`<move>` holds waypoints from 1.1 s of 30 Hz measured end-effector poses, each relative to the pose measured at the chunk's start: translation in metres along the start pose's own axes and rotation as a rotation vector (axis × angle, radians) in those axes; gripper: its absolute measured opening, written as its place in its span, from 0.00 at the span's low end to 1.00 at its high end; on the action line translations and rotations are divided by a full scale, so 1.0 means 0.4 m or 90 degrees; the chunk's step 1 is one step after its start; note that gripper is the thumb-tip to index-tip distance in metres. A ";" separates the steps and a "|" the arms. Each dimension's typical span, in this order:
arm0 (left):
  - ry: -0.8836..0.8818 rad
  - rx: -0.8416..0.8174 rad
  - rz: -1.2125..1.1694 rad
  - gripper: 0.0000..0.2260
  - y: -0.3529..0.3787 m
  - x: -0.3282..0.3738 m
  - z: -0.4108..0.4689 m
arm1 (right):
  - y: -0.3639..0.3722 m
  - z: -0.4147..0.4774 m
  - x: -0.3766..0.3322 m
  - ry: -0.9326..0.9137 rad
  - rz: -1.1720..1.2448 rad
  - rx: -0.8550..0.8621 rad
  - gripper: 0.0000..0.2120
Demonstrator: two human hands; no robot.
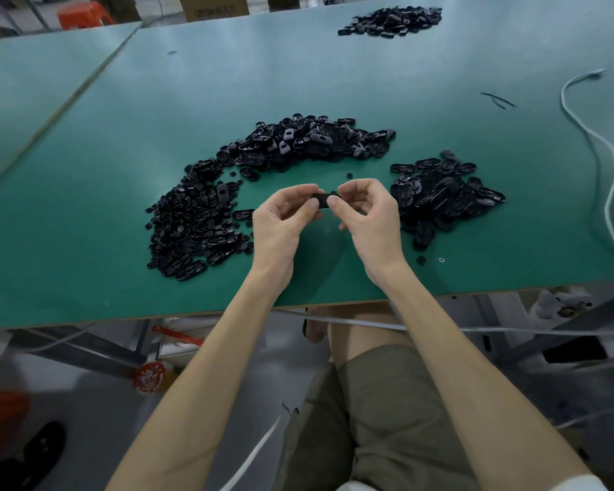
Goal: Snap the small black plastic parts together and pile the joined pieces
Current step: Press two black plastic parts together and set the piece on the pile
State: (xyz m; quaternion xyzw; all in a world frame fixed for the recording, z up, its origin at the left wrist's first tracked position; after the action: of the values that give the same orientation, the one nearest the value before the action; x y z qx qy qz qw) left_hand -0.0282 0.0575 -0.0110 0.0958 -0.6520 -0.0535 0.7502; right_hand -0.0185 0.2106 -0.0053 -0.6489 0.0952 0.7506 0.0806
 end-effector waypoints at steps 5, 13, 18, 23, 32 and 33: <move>-0.014 -0.001 -0.017 0.09 0.000 0.000 0.000 | 0.000 0.003 0.003 0.008 0.024 -0.005 0.07; -0.031 -0.011 -0.033 0.08 0.002 -0.002 -0.001 | 0.005 0.006 0.009 0.013 0.060 -0.032 0.05; -0.009 -0.018 0.012 0.08 0.004 -0.003 -0.002 | 0.001 0.006 0.012 0.017 0.065 -0.022 0.06; 0.008 -0.013 0.057 0.07 0.004 -0.003 -0.002 | 0.002 0.004 0.013 0.027 0.079 -0.022 0.08; 0.012 -0.023 0.104 0.07 0.013 -0.004 -0.004 | -0.004 0.003 0.010 0.018 0.073 -0.029 0.07; 0.013 -0.027 0.108 0.06 0.014 -0.003 -0.005 | -0.005 0.003 0.009 0.019 0.076 -0.027 0.07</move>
State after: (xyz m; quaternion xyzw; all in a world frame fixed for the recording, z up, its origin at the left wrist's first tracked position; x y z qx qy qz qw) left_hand -0.0268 0.0635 -0.0114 0.0250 -0.6491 -0.0025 0.7603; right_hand -0.0198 0.2128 -0.0087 -0.6547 0.1192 0.7461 0.0205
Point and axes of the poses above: each hand's wrist, its own z-axis towards the middle knuckle, its own y-axis out of the palm, x = y × z, the point moved 5 cm from there along z, towards the middle knuckle, and after that the axes turned 1 degree about y, right-handed, at the moved point
